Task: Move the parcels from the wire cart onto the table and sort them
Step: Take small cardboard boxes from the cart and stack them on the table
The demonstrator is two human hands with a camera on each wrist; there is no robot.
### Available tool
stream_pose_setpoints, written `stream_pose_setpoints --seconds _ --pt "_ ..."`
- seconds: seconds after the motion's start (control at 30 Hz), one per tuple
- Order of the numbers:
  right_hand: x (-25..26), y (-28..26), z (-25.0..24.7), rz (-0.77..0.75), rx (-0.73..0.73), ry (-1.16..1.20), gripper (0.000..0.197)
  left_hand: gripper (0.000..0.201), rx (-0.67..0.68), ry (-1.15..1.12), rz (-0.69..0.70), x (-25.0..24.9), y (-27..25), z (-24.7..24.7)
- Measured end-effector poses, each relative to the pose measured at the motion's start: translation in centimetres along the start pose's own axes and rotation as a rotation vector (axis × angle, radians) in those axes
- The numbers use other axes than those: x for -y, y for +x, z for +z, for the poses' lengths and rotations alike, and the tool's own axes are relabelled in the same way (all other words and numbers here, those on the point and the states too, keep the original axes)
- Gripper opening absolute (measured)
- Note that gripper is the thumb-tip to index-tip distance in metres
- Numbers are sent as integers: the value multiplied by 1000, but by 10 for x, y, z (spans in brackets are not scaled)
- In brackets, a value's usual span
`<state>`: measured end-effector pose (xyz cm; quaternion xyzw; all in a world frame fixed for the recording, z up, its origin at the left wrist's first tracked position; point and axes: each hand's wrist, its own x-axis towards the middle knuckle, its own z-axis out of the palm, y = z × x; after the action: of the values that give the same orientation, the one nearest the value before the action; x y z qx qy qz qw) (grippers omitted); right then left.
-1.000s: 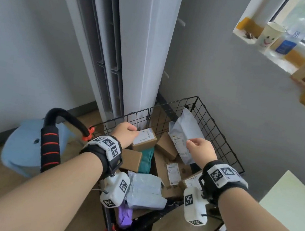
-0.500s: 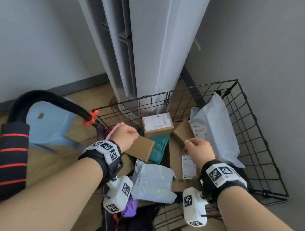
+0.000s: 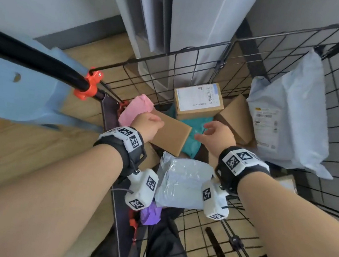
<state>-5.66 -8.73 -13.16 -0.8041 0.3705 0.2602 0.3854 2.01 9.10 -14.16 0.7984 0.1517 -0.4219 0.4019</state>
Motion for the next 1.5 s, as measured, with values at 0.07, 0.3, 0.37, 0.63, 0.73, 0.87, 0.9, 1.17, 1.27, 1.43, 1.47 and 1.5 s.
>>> stream_pose_setpoints --seconds 0.07,0.3,0.37,0.63,0.73,0.87,0.9,1.17,1.27,1.43,1.47,1.5 --pt "-4 12 16 15 21 -23 55 29 0 25 -22 10 11 7" --pt "-18 40 61 65 92 -14 66 42 -12 95 -34 29 40 31" --pt "-23 48 71 100 106 29 66 43 -7 79 -51 35 44 32" --pt "-33 71 94 190 160 176 79 45 -7 59 -49 49 62 31" --pt "-34 79 101 209 197 217 97 47 -3 37 -49 53 64 29" --pt "-31 87 108 267 222 396 103 49 11 26 -55 57 63 30" --pt "-31 89 108 278 225 446 101 49 14 34 -59 58 63 30" --pt "-41 91 96 365 248 599 106 51 52 11 -79 60 61 28" --pt "-40 82 94 339 206 612 116 50 43 9 -83 57 57 28" --pt "-39 56 74 319 135 651 123 48 6 16 -83 43 44 28" --pt "-40 50 67 316 135 660 116 48 -4 19 -80 39 40 28" --pt "-41 44 60 306 133 654 112 48 -13 25 -75 34 35 28"
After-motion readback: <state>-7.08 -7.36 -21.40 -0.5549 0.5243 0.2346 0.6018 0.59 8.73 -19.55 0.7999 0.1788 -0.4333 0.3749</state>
